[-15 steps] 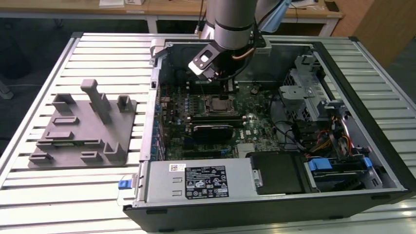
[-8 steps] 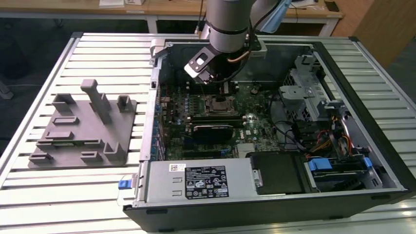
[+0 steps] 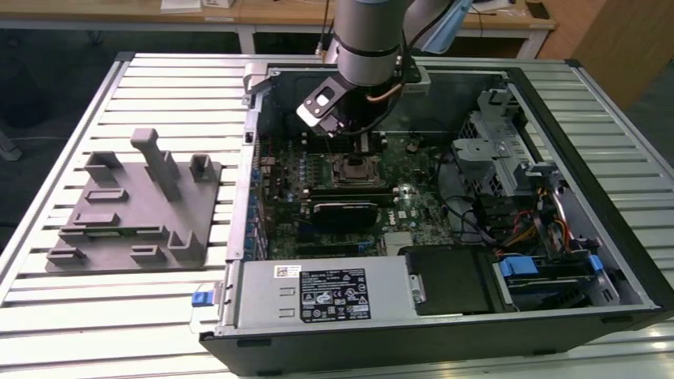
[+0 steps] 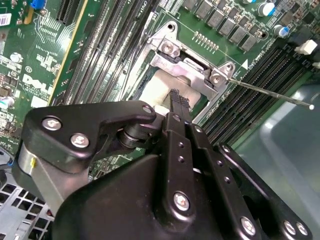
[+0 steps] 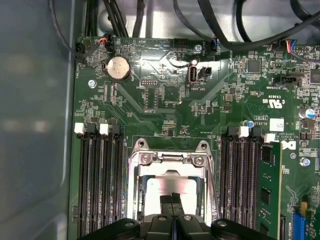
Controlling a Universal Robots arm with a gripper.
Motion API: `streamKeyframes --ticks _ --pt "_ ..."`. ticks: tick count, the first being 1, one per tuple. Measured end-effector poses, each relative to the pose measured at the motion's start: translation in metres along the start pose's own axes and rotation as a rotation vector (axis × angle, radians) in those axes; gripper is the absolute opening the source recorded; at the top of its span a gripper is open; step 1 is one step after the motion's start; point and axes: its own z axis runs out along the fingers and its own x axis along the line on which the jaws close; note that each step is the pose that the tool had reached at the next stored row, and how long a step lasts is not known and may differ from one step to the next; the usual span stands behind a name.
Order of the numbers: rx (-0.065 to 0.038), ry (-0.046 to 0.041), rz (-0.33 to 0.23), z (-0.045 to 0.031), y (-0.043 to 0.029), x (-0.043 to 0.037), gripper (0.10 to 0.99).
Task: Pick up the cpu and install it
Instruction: 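Close the cpu cover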
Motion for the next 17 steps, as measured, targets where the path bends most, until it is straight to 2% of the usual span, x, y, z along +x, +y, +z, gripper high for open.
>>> streamKeyframes --ticks 17 --pt "0.0 0.0038 -0.299 0.0 0.0 0.0 0.106"
